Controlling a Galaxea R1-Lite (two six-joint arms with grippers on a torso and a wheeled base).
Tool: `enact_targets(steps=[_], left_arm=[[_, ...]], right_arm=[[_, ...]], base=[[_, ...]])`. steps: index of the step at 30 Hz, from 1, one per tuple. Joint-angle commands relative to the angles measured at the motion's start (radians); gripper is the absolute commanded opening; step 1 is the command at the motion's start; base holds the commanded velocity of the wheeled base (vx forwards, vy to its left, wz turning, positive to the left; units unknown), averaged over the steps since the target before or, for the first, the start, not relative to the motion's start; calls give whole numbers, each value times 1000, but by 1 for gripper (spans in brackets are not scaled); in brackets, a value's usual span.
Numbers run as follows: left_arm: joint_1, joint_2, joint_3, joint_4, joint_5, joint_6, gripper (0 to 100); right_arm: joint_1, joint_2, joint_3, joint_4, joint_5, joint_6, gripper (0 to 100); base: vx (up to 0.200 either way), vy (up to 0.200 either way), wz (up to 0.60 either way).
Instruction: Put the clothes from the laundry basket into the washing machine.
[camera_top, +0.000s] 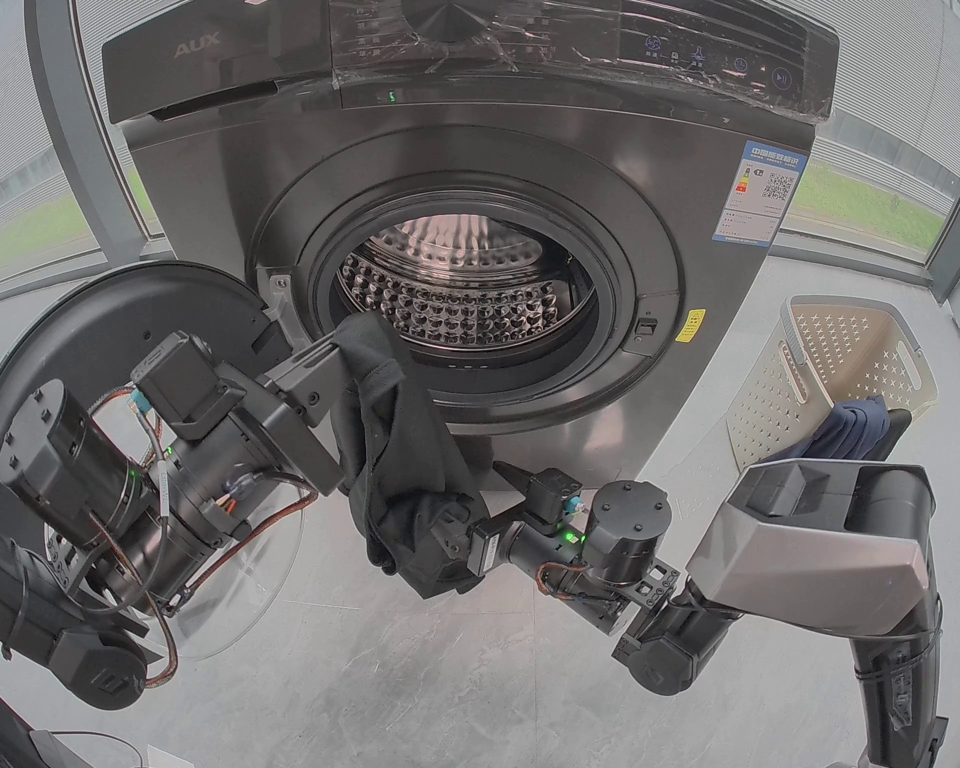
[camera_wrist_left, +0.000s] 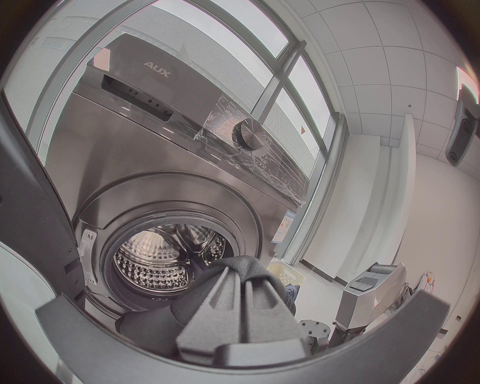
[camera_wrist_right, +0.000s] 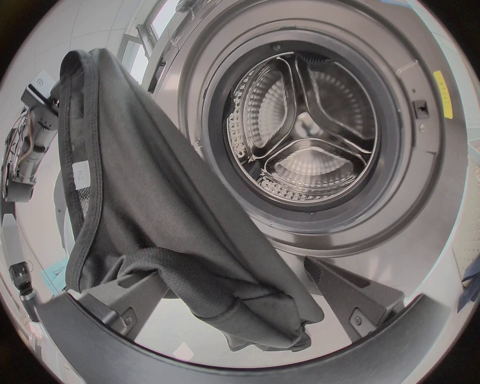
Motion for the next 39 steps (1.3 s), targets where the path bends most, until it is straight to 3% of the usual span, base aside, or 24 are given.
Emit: enact_targets(steps=[1,5,11,20,23,30,33,39], left_arm=[[1,10,-1,0,0,5,0],[7,8,-4,0,0,1,0],[10,11,-10,0,3,-1,0],[12,16,-9,0,4,-1,0],[10,16,-7,0,4,1,0],[1,5,-1,0,1,5,0],[1,0,-3,0,-2,5,0],[-13,-13,-3,-2,-3,2,0]], right_arm=[[27,41,-2,0,10,1,100],[33,74,73,0,6,-3,100],[34,66,262,-3,7,-3,100],[51,-43,292,-2,6,-3,100],[47,-64,279,-2,4,-3,100],[14,-32,139,0,4,-9,100],[-15,23,30,0,6,-12,100],[-15,98,-71,1,9,-28,100]], base=[[0,0,0],[0,0,0],[0,0,0],[0,0,0],[0,0,0],[0,0,0],[0,0,0],[0,0,0]])
